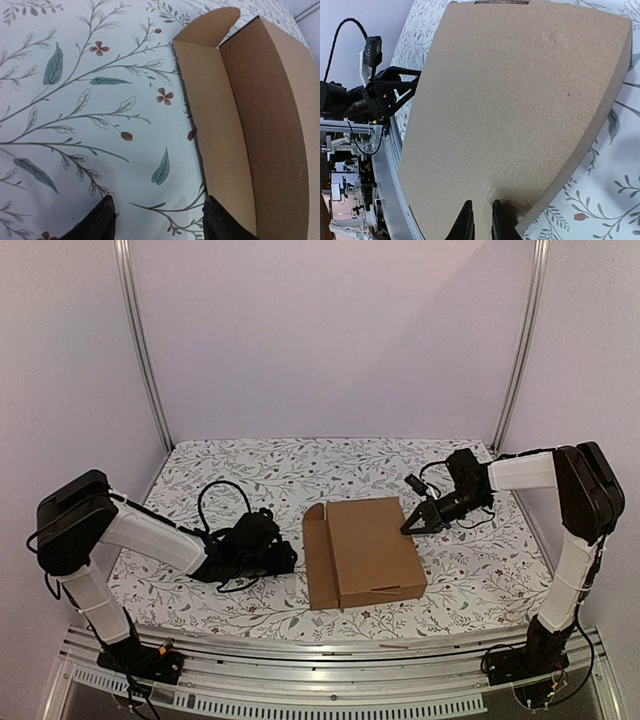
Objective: Fold the paper box
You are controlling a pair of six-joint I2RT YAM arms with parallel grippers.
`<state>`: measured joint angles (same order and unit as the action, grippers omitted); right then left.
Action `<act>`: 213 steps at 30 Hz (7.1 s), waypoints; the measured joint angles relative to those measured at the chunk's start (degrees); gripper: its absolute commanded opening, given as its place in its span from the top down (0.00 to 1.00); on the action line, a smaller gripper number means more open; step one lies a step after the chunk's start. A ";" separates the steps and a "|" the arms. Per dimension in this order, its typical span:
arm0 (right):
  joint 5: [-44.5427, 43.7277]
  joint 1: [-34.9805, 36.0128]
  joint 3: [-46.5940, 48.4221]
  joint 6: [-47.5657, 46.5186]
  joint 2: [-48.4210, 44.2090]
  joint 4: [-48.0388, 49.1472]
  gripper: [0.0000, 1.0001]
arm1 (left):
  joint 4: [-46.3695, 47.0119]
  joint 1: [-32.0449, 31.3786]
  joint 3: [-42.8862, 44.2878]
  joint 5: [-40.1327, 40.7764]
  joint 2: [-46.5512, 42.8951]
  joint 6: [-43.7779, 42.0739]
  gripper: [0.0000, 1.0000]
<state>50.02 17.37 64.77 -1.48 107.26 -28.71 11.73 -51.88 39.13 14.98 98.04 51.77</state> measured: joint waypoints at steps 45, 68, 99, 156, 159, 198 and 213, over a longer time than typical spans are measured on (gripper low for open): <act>0.55 -9.20 -1.03 -4.13 -1.88 -6.08 0.86 | 3.45 -0.68 1.86 -6.64 2.36 -2.69 0.40; -13.31 -12.20 0.59 -2.67 0.70 -10.84 0.84 | 8.79 -1.79 17.84 -13.00 16.63 -5.38 0.40; 3.98 3.02 -5.27 -0.04 3.98 -6.75 0.72 | -2.21 -3.10 28.15 -10.43 7.41 -14.86 0.39; -13.35 4.63 42.07 -26.64 -3.23 -24.39 0.45 | -27.58 -3.91 13.68 7.50 -34.86 -17.35 0.43; -12.96 2.58 43.47 -23.32 0.61 -18.73 0.48 | -27.80 -11.96 3.74 11.23 -41.44 -11.37 0.43; -3.56 8.02 33.75 4.26 26.58 4.15 0.52 | -17.18 -23.54 0.13 26.73 -16.65 4.87 0.35; -3.65 5.11 16.92 -7.87 8.39 -5.90 0.51 | -32.68 -31.10 -4.79 30.97 -34.12 13.07 0.47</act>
<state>46.37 22.48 81.69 -9.34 115.66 -34.61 -20.95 -82.98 34.35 45.95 63.92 64.84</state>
